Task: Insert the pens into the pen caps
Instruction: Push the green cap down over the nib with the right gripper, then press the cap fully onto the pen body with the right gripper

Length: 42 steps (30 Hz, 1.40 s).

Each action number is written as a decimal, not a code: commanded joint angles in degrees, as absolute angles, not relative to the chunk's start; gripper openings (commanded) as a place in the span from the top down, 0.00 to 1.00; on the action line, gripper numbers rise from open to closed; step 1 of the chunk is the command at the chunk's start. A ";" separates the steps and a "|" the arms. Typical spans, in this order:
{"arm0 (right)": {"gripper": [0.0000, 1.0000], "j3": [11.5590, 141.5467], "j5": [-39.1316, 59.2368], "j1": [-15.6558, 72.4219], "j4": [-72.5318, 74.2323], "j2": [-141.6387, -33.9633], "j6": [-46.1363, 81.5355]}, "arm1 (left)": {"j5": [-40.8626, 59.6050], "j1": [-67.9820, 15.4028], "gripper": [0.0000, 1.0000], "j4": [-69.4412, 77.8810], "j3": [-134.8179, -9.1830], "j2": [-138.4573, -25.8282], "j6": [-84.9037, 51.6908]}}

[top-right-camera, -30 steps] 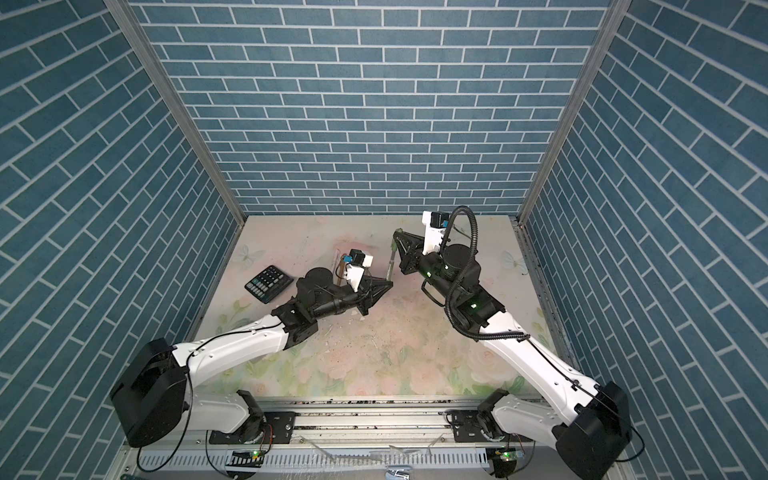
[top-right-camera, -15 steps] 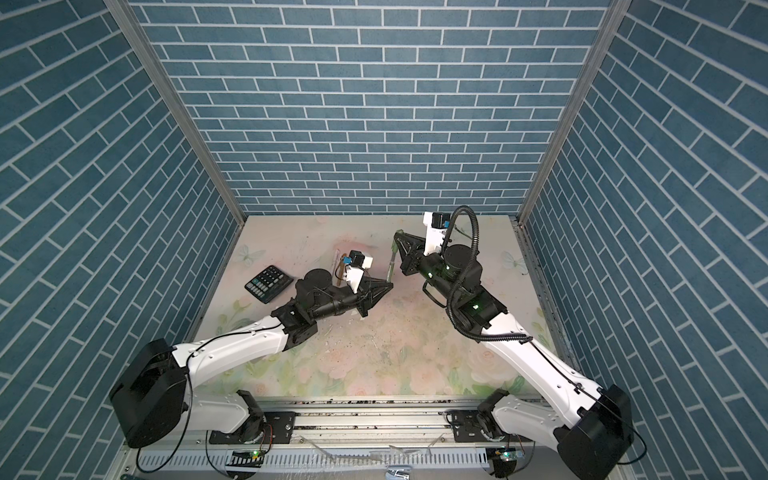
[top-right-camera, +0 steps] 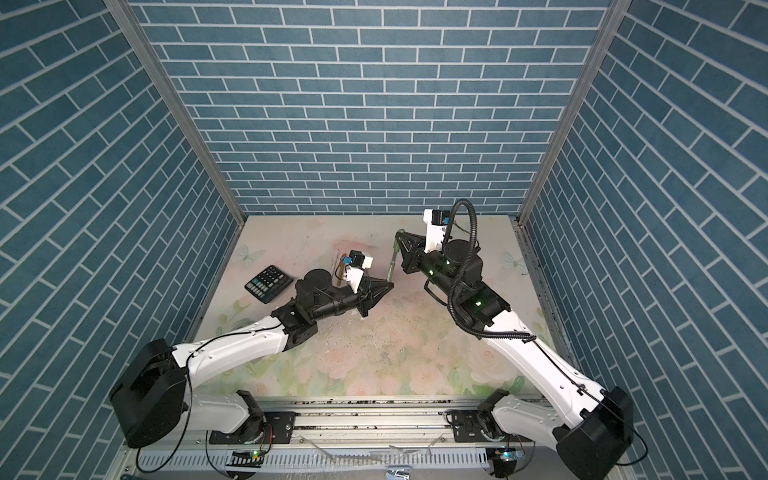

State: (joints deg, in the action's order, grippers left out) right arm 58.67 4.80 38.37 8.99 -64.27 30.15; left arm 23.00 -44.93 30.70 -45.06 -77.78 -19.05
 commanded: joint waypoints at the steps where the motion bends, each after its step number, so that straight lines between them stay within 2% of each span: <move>1: 0.90 59.69 5.95 37.84 4.22 -63.81 28.73 | 22.45 -45.16 1.00 35.40 -45.73 -76.37 -18.77; 12: 0.91 56.49 12.89 37.78 9.48 -64.55 33.54 | 22.36 -45.26 1.00 35.22 -45.74 -76.67 -18.68; 24: 0.89 54.39 15.55 37.90 8.77 -64.23 34.70 | 21.43 -45.26 1.00 34.88 -45.63 -76.43 -18.77; 36: 0.69 53.00 16.66 38.41 4.87 -60.43 35.33 | 19.97 -45.26 1.00 33.74 -45.53 -75.08 -16.90; 42: 0.65 53.57 17.84 38.41 2.53 -59.55 35.22 | 19.95 -45.26 1.00 33.67 -45.45 -74.62 -16.35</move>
